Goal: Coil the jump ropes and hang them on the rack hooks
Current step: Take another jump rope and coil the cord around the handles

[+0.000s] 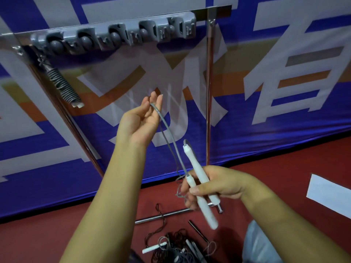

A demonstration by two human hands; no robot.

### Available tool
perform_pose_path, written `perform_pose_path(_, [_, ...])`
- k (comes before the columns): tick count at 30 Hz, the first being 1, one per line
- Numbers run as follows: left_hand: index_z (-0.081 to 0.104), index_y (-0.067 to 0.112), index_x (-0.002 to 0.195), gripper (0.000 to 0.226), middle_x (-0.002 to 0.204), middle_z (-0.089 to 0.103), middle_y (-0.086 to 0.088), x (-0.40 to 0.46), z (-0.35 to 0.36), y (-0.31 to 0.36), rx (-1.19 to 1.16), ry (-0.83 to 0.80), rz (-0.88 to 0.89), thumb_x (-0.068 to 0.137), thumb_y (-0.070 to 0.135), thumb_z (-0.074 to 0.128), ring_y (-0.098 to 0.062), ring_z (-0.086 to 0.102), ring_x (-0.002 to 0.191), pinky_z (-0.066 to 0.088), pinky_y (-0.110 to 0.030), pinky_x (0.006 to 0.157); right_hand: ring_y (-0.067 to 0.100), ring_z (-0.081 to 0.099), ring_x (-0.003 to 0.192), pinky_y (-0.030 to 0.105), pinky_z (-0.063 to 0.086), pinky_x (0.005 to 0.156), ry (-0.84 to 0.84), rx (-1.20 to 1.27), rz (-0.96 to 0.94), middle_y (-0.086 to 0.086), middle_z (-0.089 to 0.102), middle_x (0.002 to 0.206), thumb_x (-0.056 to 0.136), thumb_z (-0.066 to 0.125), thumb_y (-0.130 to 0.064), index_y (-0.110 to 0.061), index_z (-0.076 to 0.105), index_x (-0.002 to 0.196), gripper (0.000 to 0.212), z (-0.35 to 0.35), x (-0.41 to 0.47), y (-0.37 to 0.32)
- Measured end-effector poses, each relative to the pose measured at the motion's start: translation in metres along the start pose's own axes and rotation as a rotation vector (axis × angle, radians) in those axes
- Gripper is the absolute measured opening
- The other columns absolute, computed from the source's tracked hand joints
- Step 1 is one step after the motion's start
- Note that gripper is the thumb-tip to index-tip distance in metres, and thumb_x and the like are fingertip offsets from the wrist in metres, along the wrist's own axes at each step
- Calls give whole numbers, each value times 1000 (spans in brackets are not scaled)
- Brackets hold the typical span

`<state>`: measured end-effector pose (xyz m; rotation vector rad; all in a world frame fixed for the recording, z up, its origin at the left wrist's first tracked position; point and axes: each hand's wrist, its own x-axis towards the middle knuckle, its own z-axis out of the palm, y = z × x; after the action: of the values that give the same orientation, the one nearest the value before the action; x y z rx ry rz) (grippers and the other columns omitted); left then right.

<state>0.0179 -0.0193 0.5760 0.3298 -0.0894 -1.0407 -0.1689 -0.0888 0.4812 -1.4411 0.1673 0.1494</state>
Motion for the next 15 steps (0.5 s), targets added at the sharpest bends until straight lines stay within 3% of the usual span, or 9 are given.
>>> perform_pose_path(3, [46, -2, 130, 36, 117, 59, -29, 9, -6, -1, 179, 69, 63, 95, -8, 40, -36, 61, 110, 57, -42, 80, 23, 70, 84, 38, 56, 83, -5, 65, -18, 4, 68, 79, 86, 58, -8, -9, 63, 97, 13, 5, 3, -4])
perform_pose_path(5, [46, 7, 133, 40, 119, 60, -24, 13, -21, -1, 596, 132, 76, 95, -5, 41, -30, 66, 101, 56, -40, 84, 22, 69, 77, 37, 58, 76, 36, 113, -32, 5, 66, 75, 85, 58, -8, -8, 62, 96, 12, 6, 4, -8])
perform_pose_path(7, [45, 17, 137, 48, 115, 63, -17, 9, -41, -2, 1148, 165, -26, 94, -3, 45, -22, 68, 90, 53, -38, 85, 20, 67, 72, 37, 58, 73, 116, 181, -38, 5, 63, 70, 83, 60, -10, -7, 60, 94, 11, 7, 3, -15])
perform_pose_path(9, [45, 30, 138, 52, 114, 66, -6, 1, -61, -4, 1636, 71, -117, 94, 4, 51, -14, 67, 92, 51, -36, 88, 17, 66, 68, 36, 59, 70, 200, 268, -23, 3, 61, 66, 84, 65, -9, -7, 60, 95, 12, 7, 3, -24])
perform_pose_path(11, [39, 43, 138, 61, 123, 61, 3, -7, -73, -7, 1941, -123, -63, 91, 11, 60, -6, 62, 103, 50, -30, 93, 15, 65, 66, 33, 58, 65, 269, 317, 2, 2, 60, 64, 87, 61, -8, -7, 60, 97, 10, 9, 5, -31])
perform_pose_path(15, [20, 47, 142, 81, 137, 42, 15, -15, -73, -18, 1985, -398, 201, 85, 14, 67, 5, 44, 120, 38, -15, 97, 16, 65, 66, 30, 56, 62, 272, 360, 14, 2, 60, 66, 88, 59, -8, -5, 61, 100, 13, 19, 11, -36])
